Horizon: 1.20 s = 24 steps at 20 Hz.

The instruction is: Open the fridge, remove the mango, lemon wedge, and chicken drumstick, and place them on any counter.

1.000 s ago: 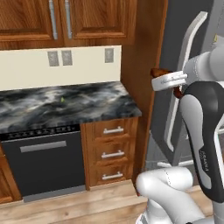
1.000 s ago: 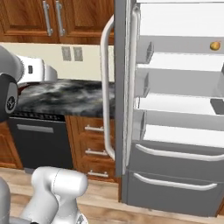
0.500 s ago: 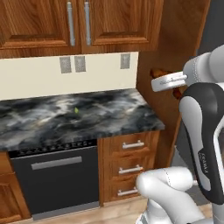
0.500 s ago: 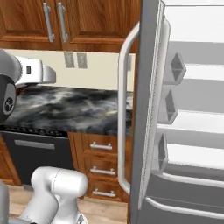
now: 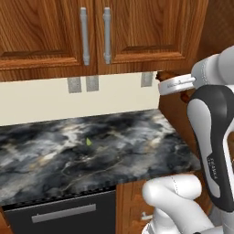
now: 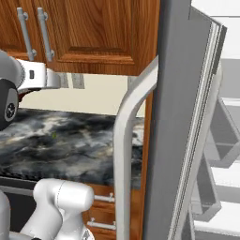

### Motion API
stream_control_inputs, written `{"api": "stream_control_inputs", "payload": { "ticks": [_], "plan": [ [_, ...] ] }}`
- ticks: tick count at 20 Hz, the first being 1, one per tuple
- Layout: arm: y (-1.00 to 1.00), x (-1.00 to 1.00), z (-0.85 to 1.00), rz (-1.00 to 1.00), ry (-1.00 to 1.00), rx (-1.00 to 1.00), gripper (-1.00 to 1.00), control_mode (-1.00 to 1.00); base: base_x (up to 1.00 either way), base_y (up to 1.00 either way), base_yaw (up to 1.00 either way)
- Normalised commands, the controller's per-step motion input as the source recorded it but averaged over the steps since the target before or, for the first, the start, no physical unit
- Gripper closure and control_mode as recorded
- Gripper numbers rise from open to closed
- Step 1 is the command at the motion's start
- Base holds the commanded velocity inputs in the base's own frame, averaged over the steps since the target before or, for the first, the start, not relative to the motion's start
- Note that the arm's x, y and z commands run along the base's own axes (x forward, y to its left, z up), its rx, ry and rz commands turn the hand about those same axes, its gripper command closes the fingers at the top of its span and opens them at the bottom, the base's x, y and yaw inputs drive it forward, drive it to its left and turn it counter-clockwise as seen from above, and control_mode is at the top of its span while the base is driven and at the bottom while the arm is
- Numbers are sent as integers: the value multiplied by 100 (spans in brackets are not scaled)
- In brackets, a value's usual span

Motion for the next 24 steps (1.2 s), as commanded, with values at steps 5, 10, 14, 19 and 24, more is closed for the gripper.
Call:
{"api": "stream_control_inputs", "payload": {
  "ticks": [5,10,14,19,24],
  "plan": [
    [0,0,0,0,0,0,100,100,35,35,0],
    [0,0,0,0,0,0,100,100,0,16,0],
    [0,5,-21,0,0,0,100,-100,0,0,0],
    [0,29,-65,0,12,-2,100,-100,0,0,0],
    [12,40,-76,0,14,-3,100,-100,0,0,0]
  ]
}}
